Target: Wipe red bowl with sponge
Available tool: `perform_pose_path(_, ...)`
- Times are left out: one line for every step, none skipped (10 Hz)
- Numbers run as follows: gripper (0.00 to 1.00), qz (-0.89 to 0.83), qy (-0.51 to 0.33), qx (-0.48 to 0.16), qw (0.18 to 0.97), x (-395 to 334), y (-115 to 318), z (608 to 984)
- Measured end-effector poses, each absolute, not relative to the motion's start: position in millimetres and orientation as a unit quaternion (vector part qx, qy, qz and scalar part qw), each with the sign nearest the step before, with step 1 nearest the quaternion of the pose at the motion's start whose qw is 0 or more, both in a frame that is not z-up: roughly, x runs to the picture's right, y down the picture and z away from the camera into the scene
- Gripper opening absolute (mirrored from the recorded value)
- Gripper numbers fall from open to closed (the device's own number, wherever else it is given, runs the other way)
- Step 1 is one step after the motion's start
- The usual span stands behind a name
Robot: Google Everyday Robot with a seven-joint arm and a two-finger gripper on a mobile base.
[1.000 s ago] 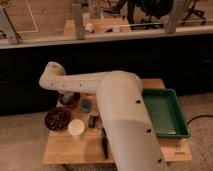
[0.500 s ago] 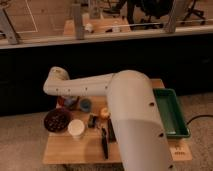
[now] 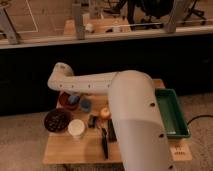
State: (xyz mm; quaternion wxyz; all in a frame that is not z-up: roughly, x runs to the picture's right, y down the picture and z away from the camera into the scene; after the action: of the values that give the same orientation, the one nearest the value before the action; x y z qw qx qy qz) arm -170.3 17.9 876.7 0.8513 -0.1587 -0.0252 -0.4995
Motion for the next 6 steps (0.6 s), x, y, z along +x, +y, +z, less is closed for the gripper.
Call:
perform_pose_path(0.0,-0.503,-0.025,-0.155,0.85,-177,13,878)
perform_pose_path(0.0,-0.508,-0.027,-0.152,0.848,-184,11,878)
perform_pose_path(0.0,-0.513,-0.03,-0.149,0.845,-193,10,879)
perform_pose_path(0.0,-0.518,-0.034,-0.144,0.843,-201,9,877)
perform_pose_path(0.0,-0.525,-0.039,-0.14,0.839,-209,11,875)
perform_pose_path(0.0,-0.531,-0.047,-0.134,0.835,-217,15,871)
